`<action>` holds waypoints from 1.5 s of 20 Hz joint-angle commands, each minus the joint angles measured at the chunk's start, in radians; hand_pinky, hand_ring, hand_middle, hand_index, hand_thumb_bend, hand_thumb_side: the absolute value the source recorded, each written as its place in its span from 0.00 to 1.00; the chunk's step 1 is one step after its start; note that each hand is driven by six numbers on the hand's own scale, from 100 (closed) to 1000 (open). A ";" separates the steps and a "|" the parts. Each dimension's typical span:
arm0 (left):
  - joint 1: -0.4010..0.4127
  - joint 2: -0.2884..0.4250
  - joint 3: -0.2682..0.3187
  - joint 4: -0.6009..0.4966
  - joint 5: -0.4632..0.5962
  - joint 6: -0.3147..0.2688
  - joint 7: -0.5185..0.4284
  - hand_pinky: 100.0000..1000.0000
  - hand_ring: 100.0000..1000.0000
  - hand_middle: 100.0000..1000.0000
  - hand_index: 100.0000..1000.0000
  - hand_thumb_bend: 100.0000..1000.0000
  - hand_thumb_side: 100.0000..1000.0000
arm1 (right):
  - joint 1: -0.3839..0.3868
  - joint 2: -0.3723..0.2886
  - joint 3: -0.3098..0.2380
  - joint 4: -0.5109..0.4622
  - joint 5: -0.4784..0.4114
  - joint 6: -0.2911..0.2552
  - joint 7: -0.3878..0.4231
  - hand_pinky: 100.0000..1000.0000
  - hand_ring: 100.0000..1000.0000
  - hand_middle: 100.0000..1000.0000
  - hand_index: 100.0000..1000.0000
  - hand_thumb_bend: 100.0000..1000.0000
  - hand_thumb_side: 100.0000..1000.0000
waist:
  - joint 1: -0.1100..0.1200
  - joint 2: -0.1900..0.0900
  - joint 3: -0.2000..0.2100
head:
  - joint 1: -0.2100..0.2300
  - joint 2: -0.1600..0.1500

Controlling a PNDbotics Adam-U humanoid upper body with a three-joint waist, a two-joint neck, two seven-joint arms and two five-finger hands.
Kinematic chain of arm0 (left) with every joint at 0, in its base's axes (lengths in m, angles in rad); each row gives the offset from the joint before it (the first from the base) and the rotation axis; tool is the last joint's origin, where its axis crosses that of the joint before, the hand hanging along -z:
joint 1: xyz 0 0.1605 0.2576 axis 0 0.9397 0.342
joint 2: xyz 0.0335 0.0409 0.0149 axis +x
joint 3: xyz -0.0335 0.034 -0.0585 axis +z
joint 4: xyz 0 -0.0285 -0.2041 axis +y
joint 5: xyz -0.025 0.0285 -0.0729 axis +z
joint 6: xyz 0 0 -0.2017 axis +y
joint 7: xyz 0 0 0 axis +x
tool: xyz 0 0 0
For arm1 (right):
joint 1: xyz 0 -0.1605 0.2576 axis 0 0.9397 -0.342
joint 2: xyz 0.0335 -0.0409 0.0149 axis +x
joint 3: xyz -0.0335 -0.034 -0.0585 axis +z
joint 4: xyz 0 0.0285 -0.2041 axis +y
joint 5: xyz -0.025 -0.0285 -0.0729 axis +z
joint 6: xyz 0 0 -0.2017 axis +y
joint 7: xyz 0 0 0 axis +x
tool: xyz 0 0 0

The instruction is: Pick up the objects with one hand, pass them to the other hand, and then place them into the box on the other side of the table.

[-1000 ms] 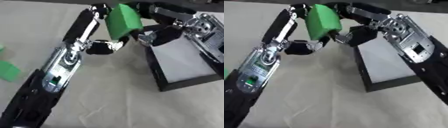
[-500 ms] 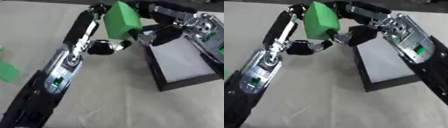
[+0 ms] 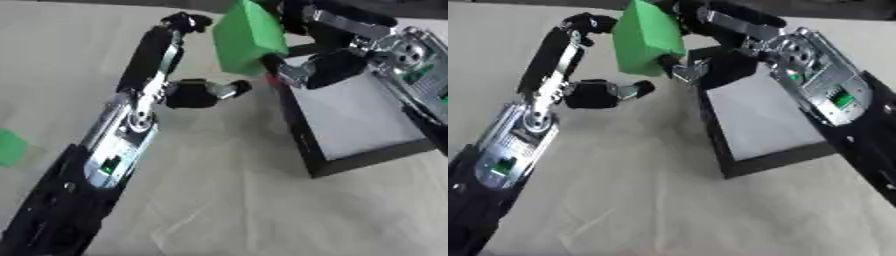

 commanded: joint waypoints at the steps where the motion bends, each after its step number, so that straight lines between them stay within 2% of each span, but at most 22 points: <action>1: -0.001 0.028 0.014 -0.009 0.009 0.009 0.006 0.70 0.77 0.66 0.80 0.77 0.38 | -0.001 -0.046 -0.028 -0.011 0.004 -0.001 -0.021 0.88 0.76 0.72 0.64 0.00 0.21 | 0.003 -0.038 -0.008 | -0.005 0.008; 12: 0.053 0.053 0.016 -0.009 0.011 0.018 0.002 0.71 0.78 0.66 0.80 0.77 0.39 | 0.096 -0.112 -0.076 0.020 0.080 -0.022 -0.128 0.87 0.75 0.70 0.62 0.00 0.16 | 0.010 -0.080 -0.064 | 0.006 0.039; 21: 0.069 0.070 0.023 -0.007 0.007 0.017 0.009 0.71 0.78 0.67 0.81 0.77 0.39 | 0.164 -0.148 -0.101 0.031 0.171 -0.006 -0.164 0.87 0.75 0.70 0.61 0.00 0.11 | 0.010 -0.089 -0.084 | -0.016 0.041; 27: 0.073 0.071 0.021 -0.008 0.006 0.016 0.007 0.71 0.78 0.67 0.81 0.77 0.39 | 0.212 -0.155 -0.109 0.041 0.251 -0.015 -0.164 0.87 0.75 0.70 0.62 0.00 0.11 | 0.011 -0.089 -0.086 | -0.043 0.041; 30: 0.071 0.071 0.022 -0.010 0.006 0.016 0.008 0.71 0.78 0.67 0.81 0.77 0.39 | 0.219 -0.153 -0.110 0.053 0.280 -0.017 -0.163 0.87 0.76 0.73 0.65 0.00 0.11 | 0.012 -0.088 -0.085 | -0.051 0.041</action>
